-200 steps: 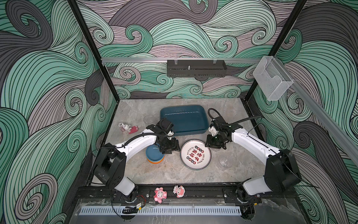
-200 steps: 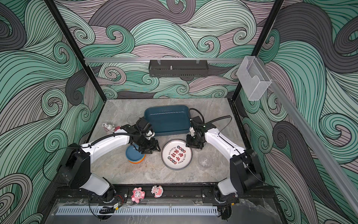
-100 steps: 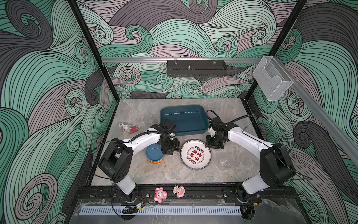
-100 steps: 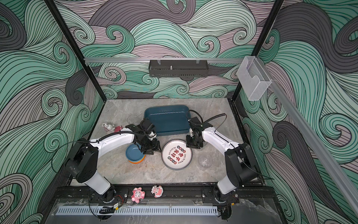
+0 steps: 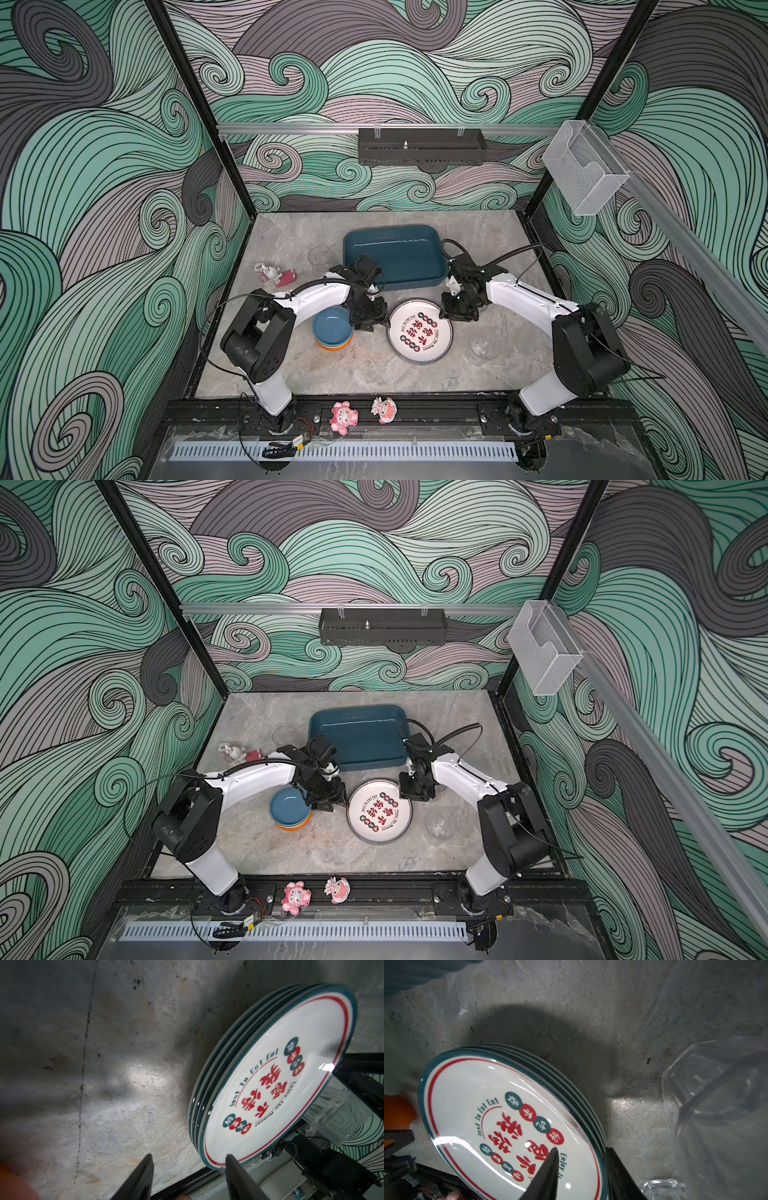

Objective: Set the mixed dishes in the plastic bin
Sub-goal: 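Grip the rims of the red-print white plates with both grippers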

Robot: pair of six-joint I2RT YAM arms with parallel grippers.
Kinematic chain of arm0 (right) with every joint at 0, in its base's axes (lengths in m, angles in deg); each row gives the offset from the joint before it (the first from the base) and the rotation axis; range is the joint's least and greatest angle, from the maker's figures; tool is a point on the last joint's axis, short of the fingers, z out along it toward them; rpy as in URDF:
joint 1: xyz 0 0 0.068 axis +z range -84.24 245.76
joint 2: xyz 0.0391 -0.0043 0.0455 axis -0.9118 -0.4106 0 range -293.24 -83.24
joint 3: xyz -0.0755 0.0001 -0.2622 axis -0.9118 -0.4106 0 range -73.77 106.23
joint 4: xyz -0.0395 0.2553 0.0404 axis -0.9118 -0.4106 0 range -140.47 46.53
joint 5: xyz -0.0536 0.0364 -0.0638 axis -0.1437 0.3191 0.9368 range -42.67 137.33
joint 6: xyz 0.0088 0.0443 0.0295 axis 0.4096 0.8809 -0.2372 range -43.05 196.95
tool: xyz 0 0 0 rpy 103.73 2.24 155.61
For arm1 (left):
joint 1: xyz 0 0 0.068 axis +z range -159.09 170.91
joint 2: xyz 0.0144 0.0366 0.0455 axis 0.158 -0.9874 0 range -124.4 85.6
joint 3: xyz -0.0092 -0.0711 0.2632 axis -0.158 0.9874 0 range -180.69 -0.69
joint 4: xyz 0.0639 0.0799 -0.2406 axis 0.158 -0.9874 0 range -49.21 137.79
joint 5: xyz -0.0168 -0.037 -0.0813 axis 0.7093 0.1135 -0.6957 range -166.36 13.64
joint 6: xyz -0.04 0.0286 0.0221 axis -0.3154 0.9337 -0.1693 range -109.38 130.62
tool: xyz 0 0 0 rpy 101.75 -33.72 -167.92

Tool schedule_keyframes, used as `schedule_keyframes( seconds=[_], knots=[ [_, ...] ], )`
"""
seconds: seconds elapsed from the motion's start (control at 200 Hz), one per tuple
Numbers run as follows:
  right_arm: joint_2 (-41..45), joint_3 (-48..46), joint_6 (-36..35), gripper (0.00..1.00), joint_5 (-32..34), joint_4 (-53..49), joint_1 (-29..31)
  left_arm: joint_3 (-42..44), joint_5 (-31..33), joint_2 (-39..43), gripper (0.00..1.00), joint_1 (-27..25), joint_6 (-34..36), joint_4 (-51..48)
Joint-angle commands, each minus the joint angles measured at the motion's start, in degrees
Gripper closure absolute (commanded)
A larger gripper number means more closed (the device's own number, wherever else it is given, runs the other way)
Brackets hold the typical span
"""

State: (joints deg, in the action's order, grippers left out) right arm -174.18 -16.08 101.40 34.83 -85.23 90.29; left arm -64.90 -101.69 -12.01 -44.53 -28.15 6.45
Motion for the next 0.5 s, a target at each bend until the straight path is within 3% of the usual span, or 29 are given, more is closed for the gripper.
schedule_keyframes(
  seconds=[0.0, 0.495],
  knots=[
    [-0.7, -0.7, 0.3, 0.64, -0.7, 0.3, 0.2, -2.5, -0.9, -0.8, 0.43, -0.5, 0.5, -0.6],
    [-0.9, -1.0, 0.4, 0.73, -2.2, 0.4, 0.2, -2.8, -1.6, -2.1, 0.47, -0.6, 0.6, -0.3]
  ],
)
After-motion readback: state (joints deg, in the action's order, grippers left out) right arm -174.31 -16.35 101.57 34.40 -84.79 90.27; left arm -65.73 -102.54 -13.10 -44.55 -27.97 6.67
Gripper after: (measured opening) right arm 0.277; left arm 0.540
